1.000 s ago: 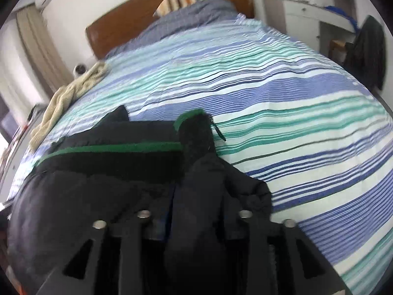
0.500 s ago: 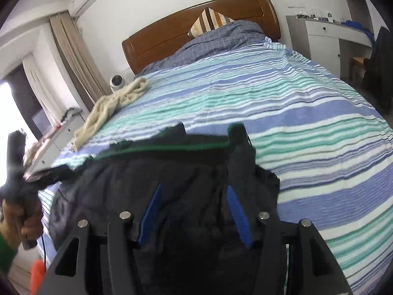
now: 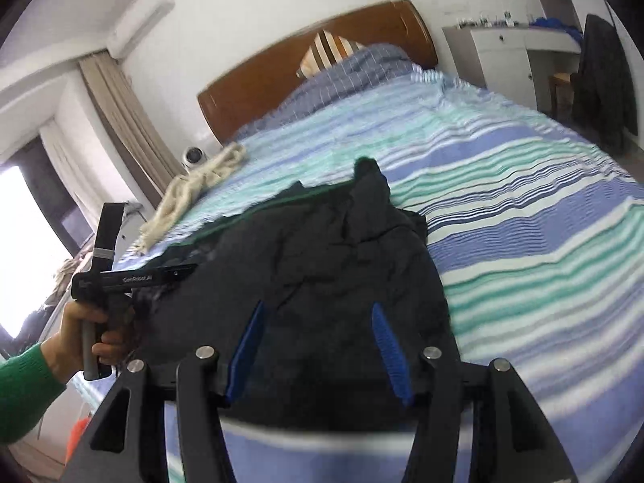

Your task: Fold large clothes

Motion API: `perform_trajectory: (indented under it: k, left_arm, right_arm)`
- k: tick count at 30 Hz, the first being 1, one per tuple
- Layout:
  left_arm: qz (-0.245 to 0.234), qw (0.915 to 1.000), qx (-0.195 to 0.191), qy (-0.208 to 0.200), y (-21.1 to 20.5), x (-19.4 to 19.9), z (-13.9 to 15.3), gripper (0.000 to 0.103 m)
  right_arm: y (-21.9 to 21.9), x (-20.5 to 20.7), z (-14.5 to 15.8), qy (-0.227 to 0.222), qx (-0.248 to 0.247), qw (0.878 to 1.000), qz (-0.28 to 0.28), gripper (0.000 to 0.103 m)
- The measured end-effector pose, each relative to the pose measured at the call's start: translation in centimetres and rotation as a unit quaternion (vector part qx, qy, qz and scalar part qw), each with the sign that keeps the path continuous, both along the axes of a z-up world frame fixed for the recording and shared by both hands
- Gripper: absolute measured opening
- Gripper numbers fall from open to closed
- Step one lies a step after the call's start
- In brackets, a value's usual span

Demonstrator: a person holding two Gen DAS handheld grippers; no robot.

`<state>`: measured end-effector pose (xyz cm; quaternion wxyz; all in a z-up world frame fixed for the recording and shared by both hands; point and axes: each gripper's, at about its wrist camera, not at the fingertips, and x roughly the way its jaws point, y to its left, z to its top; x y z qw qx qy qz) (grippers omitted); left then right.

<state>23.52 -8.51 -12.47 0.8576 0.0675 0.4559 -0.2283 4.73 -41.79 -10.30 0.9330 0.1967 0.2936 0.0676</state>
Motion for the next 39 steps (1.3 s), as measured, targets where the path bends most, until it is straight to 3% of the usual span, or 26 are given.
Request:
perform_trajectory:
  k: [3,6,10,15,17,23,30,34,39]
  left_arm:
    - [0.003,1.0,0.003,-0.003,0.0,-0.2,-2.7,0.1]
    - [0.004,0.9999,0.007,-0.015,-0.3,0.0,-3.7,0.102]
    - [0.005,0.9999,0.007,-0.006,0.2,-0.3,-2.9,0.099]
    - [-0.014,0.9996,-0.009,-0.021,1.3,-5.8,0.0,0.098]
    - [-0.018,0.9997,-0.004,-0.018,1.5,-7.2,-1.0,0.101]
    - [-0.015,0.9991,0.025,-0.032,0.2,-6.6,-3.6,0.102]
    - [-0.019,0.9995,0.007,-0.024,0.9,-8.7,-1.5,0.1]
    - [-0.031,0.9962,0.056,-0.059,0.3,-11.4,-3.1,0.101]
    - [-0.01,0.9971,0.051,-0.056,0.1,-10.9,-3.3,0.102]
  right_arm:
    - [0.7,-2.3,-1.0,0.001,0.014,1.0,-0.007,0.056]
    - [1.4,-3.5,-2.5,0.019,0.013,1.0,-0.011,0.056]
    - [2.3,-4.9,-3.0,0.029,0.011,1.0,-0.004,0.056]
    - [3.1,-6.8,-1.2,0.005,-0.01,1.0,0.003,0.056]
    - [3.4,-7.2,-0.9,-0.004,-0.01,1.0,0.011,0.056]
    - [4.9,-5.9,-2.2,0.012,0.0,0.999,0.03,0.056]
    - [5.5,-6.8,-1.6,-0.002,-0.005,0.999,0.038,0.056]
    - [5.1,-7.5,-1.8,-0.004,-0.006,0.999,0.033,0.056]
    - [4.2,-6.5,-3.6,0.024,0.009,1.0,0.009,0.056]
